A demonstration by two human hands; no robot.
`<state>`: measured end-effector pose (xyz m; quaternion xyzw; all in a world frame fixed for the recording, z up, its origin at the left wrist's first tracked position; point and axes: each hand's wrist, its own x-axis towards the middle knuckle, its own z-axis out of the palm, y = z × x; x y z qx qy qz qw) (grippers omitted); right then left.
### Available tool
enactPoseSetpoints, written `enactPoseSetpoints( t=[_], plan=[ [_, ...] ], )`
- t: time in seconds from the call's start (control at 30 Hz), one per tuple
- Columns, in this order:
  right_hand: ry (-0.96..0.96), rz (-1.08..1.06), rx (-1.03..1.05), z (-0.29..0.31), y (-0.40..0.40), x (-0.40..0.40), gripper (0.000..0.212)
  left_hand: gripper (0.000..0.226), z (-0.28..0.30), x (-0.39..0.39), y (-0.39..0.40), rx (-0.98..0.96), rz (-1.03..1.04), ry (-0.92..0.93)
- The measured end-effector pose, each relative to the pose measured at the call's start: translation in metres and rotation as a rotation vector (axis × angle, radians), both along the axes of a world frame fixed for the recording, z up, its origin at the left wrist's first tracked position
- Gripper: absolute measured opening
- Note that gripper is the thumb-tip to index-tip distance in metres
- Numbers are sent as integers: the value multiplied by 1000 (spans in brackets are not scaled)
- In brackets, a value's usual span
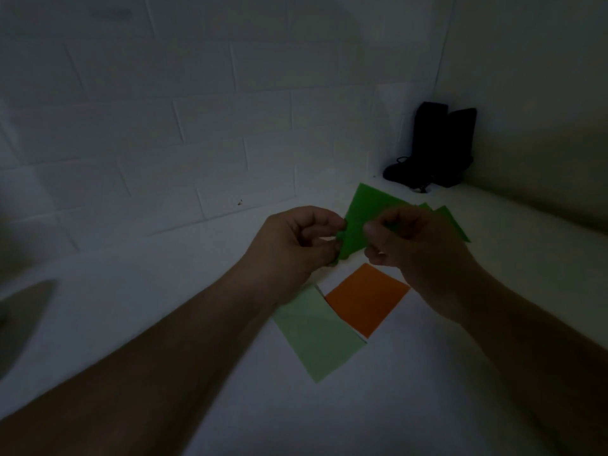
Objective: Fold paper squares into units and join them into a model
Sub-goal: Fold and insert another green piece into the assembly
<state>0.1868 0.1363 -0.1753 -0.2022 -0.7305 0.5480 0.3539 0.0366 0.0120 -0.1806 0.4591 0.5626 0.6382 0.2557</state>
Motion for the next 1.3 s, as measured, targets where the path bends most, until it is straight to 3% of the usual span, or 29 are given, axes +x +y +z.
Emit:
enactPoseSetpoints(
  t=[0.23,0.53,0.63,0.73,0.83,1.03,1.3],
  plan=[
    [114,-103,-63,4,2,0,11,21,4,8,0,2,-43,-152],
    [158,-76,-70,4,-4,-1,11,32,3,12,3,77,59,-87],
    [108,-86,-28,3,-4,-2,19,27,4,10,1,37,117,-38],
    [-75,-162,137,7,4,2,51,24,2,7,0,-23,132,29],
    [-179,-101,320,13,7,10,48,21,1,8,-2,-71,120,114],
    [-125,31,111,10,6,10,29,20,-1,7,-3,-93,97,207],
    [-41,36,-115,13,9,11,29,35,4,8,-3,-64,-11,-29]
  ],
)
